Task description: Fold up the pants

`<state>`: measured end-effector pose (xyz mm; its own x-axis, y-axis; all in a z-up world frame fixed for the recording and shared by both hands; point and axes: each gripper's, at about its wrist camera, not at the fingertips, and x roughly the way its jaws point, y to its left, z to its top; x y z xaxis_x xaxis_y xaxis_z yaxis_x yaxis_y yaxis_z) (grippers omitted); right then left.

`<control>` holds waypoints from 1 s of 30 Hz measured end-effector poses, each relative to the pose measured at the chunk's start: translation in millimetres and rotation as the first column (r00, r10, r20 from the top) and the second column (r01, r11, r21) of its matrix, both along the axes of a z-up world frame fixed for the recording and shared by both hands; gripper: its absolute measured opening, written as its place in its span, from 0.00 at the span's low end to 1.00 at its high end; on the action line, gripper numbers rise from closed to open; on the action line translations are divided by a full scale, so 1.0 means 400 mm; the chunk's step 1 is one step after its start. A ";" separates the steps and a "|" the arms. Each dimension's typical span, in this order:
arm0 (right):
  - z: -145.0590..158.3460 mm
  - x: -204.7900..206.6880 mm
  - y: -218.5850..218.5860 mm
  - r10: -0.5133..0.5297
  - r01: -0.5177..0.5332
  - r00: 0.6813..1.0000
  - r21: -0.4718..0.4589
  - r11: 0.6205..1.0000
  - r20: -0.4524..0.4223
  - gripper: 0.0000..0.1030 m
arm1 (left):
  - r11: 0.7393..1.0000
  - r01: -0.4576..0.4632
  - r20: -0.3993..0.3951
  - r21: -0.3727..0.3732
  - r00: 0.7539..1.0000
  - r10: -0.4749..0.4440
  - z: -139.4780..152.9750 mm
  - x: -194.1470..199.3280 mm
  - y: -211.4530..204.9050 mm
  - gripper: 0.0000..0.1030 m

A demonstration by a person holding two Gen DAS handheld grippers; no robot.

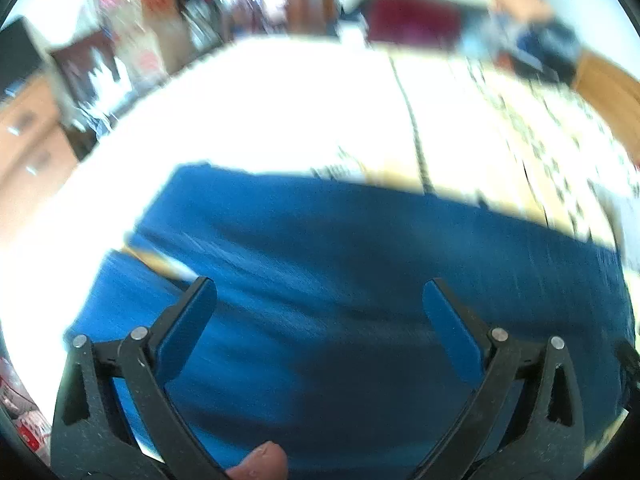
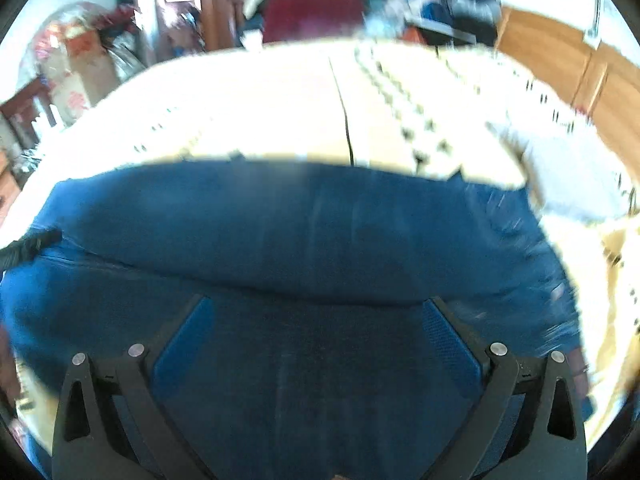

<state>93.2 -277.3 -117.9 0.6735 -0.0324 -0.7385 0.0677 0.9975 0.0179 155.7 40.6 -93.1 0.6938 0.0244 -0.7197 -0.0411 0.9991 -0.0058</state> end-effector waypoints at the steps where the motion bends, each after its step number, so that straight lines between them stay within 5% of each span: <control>1: 0.031 -0.012 -0.005 0.009 -0.009 1.000 0.008 1.000 0.008 1.00 | 1.000 -0.011 0.031 0.010 0.999 0.010 0.033 0.007 0.025 1.00; 5: 0.186 -0.042 -0.070 0.096 -0.096 0.995 0.070 0.993 0.006 1.00 | 0.997 -0.052 0.129 0.058 0.991 0.045 0.198 0.074 0.178 1.00; 10: 0.410 -0.072 -0.162 0.102 -0.097 0.990 -0.053 0.994 0.096 1.00 | 0.977 -0.188 0.366 0.097 0.920 0.141 0.408 0.104 0.390 1.00; 13: 0.467 -0.042 -0.207 0.132 -0.124 0.990 -0.129 0.984 0.050 1.00 | 0.979 -0.186 0.347 0.086 0.926 0.146 0.462 0.165 0.464 1.00; 17: 0.452 0.100 -0.323 0.114 -0.120 0.976 -0.024 0.993 -0.184 1.00 | 0.981 -0.152 0.193 0.122 0.973 0.126 0.494 0.267 0.520 1.00; 19: 0.466 0.152 -0.371 0.085 -0.089 0.978 -0.013 0.996 -0.192 1.00 | 0.983 -0.137 0.191 0.125 0.975 0.111 0.517 0.296 0.525 1.00; 23: 0.479 0.232 -0.415 0.105 -0.108 0.994 -0.117 0.987 -0.034 1.00 | 0.987 -0.106 0.179 0.121 0.980 0.083 0.476 0.306 0.513 1.00; 26: 0.363 0.317 -0.425 0.079 -0.112 0.982 -0.196 0.974 -0.170 1.00 | 0.993 -0.049 0.108 0.103 0.993 0.037 0.396 0.376 0.498 1.00; 30: 0.217 0.377 -0.430 0.075 -0.104 0.973 -0.125 0.987 -0.219 1.00 | 0.994 0.016 -0.029 0.107 0.999 -0.013 0.217 0.451 0.457 1.00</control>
